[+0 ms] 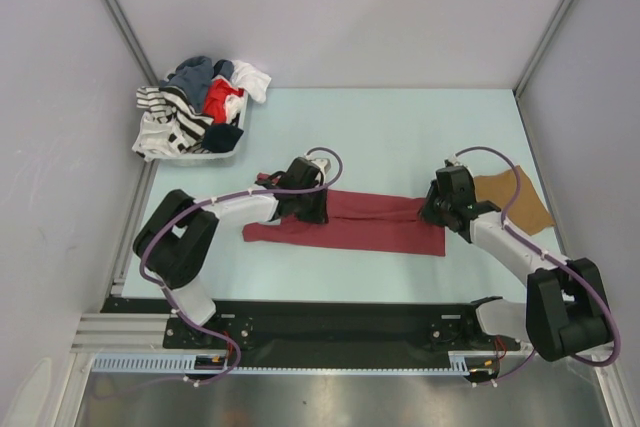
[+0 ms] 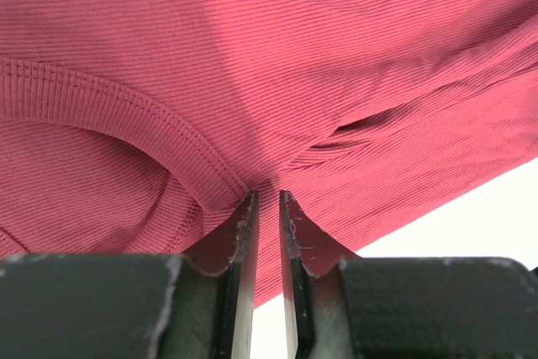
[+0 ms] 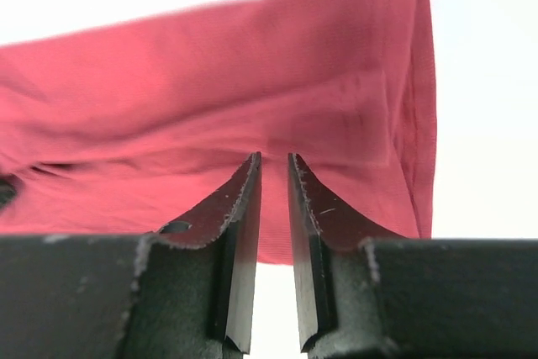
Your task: Fold and stack the tank tops
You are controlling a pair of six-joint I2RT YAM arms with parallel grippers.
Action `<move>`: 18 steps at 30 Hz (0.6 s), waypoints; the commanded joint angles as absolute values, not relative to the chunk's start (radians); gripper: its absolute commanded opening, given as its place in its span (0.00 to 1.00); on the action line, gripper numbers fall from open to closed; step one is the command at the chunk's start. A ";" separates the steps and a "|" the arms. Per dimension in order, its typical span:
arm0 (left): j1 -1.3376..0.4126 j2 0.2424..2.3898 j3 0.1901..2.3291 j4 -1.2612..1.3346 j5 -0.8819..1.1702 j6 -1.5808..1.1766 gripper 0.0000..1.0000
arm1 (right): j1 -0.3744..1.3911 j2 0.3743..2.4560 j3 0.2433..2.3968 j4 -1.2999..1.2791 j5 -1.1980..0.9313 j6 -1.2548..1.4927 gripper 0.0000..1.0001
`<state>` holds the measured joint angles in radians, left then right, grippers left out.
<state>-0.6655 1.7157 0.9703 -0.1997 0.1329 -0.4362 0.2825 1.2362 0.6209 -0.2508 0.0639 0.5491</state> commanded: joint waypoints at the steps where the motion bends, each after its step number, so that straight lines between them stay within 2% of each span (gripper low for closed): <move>1: -0.672 1.661 0.988 -0.187 0.140 -0.440 0.20 | 0.284 1.264 0.721 -0.241 0.086 0.529 0.24; 5: -0.672 1.654 0.986 -0.186 0.140 -0.440 0.20 | 0.282 1.353 0.793 -0.250 0.112 0.512 0.24; 11: -0.672 1.657 0.982 -0.181 0.140 -0.440 0.19 | 0.281 1.451 0.787 -0.226 0.095 0.526 0.23; 18: -0.672 1.644 0.980 -0.192 0.126 -0.431 0.18 | 0.284 1.355 0.709 -0.239 0.075 0.535 0.23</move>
